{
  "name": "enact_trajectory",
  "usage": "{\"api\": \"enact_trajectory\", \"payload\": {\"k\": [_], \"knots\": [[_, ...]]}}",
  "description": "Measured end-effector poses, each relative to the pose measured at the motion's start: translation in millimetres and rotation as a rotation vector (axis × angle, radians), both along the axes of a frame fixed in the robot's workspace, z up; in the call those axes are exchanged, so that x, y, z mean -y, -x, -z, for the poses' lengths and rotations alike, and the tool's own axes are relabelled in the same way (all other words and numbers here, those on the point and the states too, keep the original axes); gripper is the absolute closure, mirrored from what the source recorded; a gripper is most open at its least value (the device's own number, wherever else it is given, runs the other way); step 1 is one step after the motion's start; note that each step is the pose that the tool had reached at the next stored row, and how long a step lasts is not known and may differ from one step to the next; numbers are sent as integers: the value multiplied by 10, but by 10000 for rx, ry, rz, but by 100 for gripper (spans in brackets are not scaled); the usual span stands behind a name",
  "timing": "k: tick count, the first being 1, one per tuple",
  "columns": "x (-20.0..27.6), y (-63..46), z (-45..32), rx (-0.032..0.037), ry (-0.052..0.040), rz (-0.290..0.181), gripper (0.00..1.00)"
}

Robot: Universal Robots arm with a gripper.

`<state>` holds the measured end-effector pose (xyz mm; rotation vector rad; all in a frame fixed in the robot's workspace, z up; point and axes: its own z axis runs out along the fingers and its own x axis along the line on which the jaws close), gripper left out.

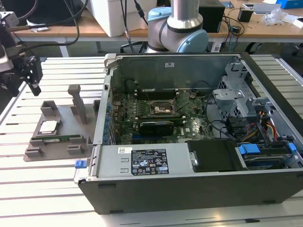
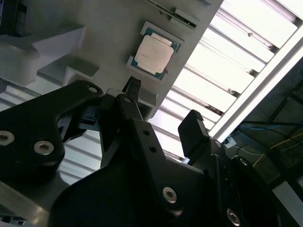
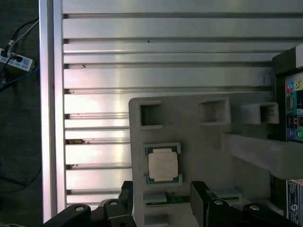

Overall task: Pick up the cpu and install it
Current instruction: 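Pick up the cpu and move it towards the insertion slot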

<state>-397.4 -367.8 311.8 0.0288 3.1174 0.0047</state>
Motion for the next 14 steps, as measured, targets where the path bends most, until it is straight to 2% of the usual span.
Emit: {"api": "enact_trajectory", "payload": {"k": [1, 3, 14], "knots": [[-3, 0, 54, -1, 0, -1, 40], [-6, 0, 107, -1, 0, 0, 40], [-9, 0, 293, -1, 0, 0, 40]]}}
